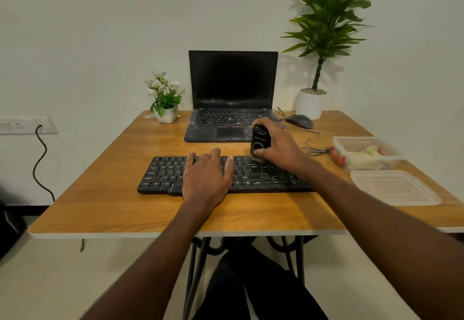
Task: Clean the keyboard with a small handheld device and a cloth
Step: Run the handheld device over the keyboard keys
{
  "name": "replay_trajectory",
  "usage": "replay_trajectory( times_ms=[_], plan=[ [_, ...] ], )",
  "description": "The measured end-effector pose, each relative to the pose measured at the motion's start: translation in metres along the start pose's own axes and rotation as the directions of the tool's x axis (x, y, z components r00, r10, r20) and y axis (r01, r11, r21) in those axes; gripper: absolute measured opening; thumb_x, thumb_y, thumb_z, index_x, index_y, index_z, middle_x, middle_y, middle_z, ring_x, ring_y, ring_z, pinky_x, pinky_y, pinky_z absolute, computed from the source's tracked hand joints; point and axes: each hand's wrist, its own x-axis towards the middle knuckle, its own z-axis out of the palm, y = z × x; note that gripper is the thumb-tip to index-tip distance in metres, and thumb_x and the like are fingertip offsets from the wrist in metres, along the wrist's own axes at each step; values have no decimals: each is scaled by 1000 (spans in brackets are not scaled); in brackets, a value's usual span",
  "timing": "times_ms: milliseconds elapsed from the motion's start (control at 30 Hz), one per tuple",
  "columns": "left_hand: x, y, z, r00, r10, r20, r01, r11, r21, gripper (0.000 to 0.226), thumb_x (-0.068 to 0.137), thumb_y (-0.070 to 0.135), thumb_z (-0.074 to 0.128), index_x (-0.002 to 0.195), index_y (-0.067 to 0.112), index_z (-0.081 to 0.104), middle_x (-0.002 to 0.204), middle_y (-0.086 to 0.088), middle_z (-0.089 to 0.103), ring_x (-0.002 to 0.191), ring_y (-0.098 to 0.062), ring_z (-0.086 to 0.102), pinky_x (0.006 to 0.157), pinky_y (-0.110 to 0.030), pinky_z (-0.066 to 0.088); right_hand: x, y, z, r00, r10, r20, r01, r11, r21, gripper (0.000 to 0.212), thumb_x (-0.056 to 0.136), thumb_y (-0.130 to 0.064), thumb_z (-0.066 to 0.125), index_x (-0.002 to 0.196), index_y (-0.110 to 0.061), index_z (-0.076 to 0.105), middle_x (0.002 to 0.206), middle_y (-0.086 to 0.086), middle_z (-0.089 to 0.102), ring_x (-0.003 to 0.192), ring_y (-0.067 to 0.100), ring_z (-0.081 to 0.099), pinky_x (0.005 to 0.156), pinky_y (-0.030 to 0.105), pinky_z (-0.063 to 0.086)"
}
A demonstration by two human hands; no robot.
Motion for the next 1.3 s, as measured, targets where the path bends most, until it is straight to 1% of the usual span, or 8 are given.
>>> replay_trajectory(
  times_ms=[133, 267, 433, 700, 867, 967, 1200, 1300],
  plan=[
    [-1, -1, 0, 1000, 3, 2, -3, 1000, -5, 57, 113, 55, 25, 138, 16, 58, 123, -7, 74, 123, -22, 65, 130, -48, 16, 3, 20, -16, 999, 21, 31, -14, 974, -225, 75, 81, -10, 82, 140, -29, 41, 125, 11, 61, 106, 26, 62, 73, 27, 53],
    [-1, -2, 0, 1000, 9, 7, -8, 1000, -28, 58, 113, 57, 26, 138, 17, 58, 123, -6, 73, 122, -22, 64, 129, -51, 18, -3, 38, -44, 994, 96, -58, -102, 988, -115, 74, 77, -8, 84, 137, -26, 43, 122, 10, 58, 105, 26, 60, 66, 22, 51],
    [1, -2, 1, 999, 35, -25, -36, 998, -56, 61, 112, 60, 28, 149, 18, 54, 131, -5, 73, 126, -20, 64, 128, -51, 23, -16, 43, -55, 996, 20, -83, -32, 988, -151, 77, 77, -15, 86, 137, -34, 41, 124, 9, 61, 107, 28, 62, 81, 42, 61],
    [10, 73, 24, 990, 122, 68, -115, 989, -94, 74, 110, 66, 22, 161, 16, 37, 158, -6, 54, 150, -22, 44, 131, -56, 16, -18, 40, -41, 999, 1, 32, -2, 1000, 13, 72, 82, -7, 81, 138, -34, 43, 127, -3, 51, 112, 15, 58, 72, 17, 53],
    [9, 75, 39, 994, 62, 87, -59, 997, -41, 75, 109, 67, 19, 152, 11, 42, 136, -8, 67, 137, -25, 56, 131, -56, 13, -16, 55, -69, 989, 11, 150, -4, 999, -52, 71, 79, -8, 83, 133, -36, 46, 125, 2, 56, 106, 17, 62, 71, 20, 55],
    [10, 76, 40, 996, 63, 64, -62, 998, -15, 71, 109, 67, 19, 144, 12, 47, 129, -7, 69, 130, -24, 59, 130, -55, 17, -10, 58, -79, 994, 24, 102, -9, 988, -152, 76, 75, -8, 86, 137, -28, 47, 120, 4, 58, 103, 23, 62, 72, 25, 53],
    [9, 78, 39, 997, 56, 62, -55, 998, -12, 67, 109, 67, 20, 137, 14, 51, 125, -8, 71, 128, -25, 61, 130, -54, 19, -4, 57, -70, 994, 102, 41, -99, 993, -67, 77, 75, -7, 86, 137, -26, 45, 128, 9, 57, 112, 28, 61, 88, 45, 60],
    [10, 78, 40, 997, 64, 53, -63, 998, -15, 67, 109, 67, 20, 135, 14, 53, 125, -8, 71, 127, -25, 62, 130, -54, 20, -7, 57, -69, 994, 41, 97, -40, 999, -14, 74, 76, -10, 86, 135, -31, 45, 128, 5, 56, 114, 24, 61, 85, 40, 63]
  ],
)
